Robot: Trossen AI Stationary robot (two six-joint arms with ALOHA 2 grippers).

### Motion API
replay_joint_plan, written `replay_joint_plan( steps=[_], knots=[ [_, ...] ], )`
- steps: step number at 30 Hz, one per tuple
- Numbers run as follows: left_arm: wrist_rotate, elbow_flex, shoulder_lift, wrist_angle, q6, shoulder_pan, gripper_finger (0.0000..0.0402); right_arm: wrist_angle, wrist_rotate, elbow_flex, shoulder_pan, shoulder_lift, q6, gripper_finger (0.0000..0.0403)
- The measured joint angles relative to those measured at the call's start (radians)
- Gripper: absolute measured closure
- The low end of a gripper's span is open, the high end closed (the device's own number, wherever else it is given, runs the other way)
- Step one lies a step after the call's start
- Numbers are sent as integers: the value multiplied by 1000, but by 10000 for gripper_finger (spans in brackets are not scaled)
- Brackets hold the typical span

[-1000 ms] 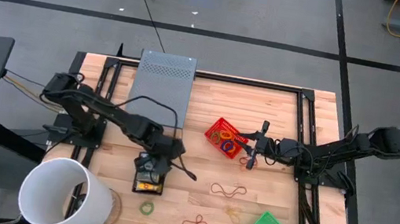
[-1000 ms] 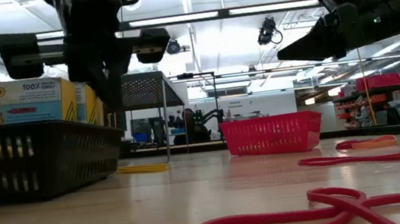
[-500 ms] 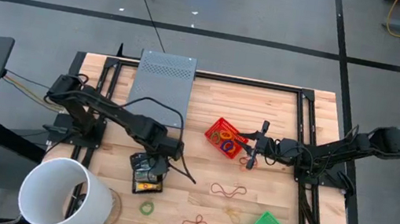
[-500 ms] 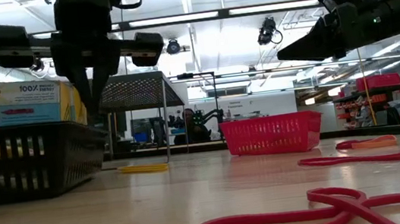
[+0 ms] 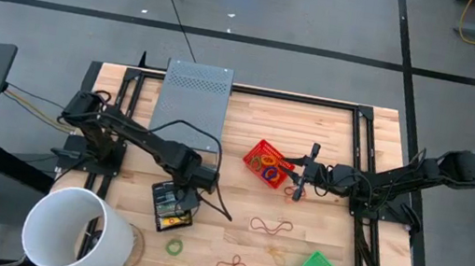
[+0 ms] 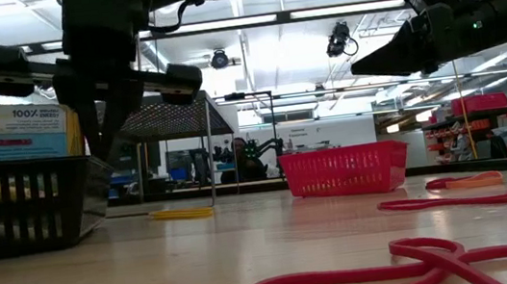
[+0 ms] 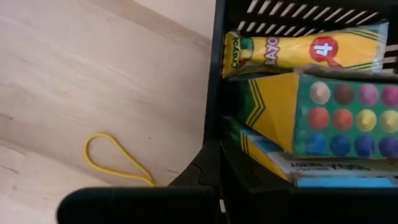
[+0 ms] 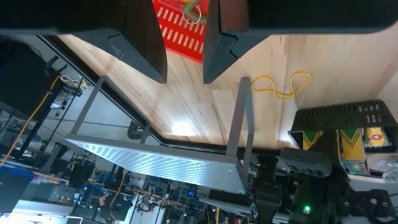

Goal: Pick & Place Office Desk Supplies
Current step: Adjust the crayon boxes in the black basket

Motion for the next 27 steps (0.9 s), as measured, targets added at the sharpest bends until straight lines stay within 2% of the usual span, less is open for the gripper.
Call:
replay_joint_plan(
  steps=[16, 27],
  knots=[
    [46, -1, 4, 108, 5, 0, 401, 0, 3, 0, 0, 0, -2, 293],
    [20, 0, 4, 57, 12, 0, 401, 8, 2, 0, 0, 0, -2, 293]
  ],
)
